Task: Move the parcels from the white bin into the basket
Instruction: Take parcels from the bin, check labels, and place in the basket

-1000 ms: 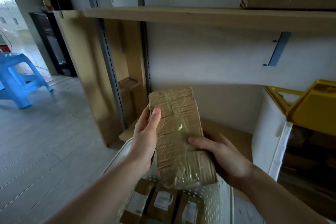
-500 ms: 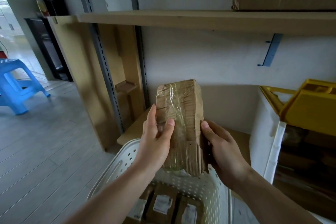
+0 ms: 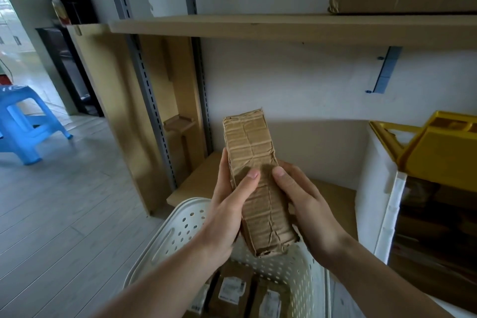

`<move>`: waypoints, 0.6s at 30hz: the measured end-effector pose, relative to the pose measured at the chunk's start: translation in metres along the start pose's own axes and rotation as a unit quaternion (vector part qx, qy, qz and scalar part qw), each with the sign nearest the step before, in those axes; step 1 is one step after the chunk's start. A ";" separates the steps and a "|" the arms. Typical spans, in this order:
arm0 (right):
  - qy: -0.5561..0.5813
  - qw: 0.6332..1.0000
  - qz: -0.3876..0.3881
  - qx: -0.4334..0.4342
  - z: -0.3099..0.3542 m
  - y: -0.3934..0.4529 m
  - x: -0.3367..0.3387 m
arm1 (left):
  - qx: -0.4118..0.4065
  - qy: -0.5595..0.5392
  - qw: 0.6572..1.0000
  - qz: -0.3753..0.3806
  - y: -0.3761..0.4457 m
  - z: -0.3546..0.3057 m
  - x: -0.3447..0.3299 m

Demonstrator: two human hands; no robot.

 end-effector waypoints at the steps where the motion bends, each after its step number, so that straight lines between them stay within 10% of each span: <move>1: 0.014 1.000 0.016 -0.020 -0.003 0.001 0.000 | 0.002 -0.015 1.000 0.011 -0.001 0.000 -0.002; 7: -0.023 0.998 0.044 -0.030 -0.003 0.002 0.006 | 0.034 -0.058 0.997 0.043 0.000 0.005 -0.002; 18: -0.060 0.985 -0.151 0.055 -0.001 0.002 0.038 | 0.014 0.016 0.999 -0.043 0.007 0.006 0.002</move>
Point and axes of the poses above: each hand's wrist, its own y-axis towards the middle knuckle, its own x-axis out of the back of the hand, z = x × y, the point moved 6 cm from there along y, towards the middle knuckle, and after that the axes turned 2 degrees about y, right-handed, at the moved point
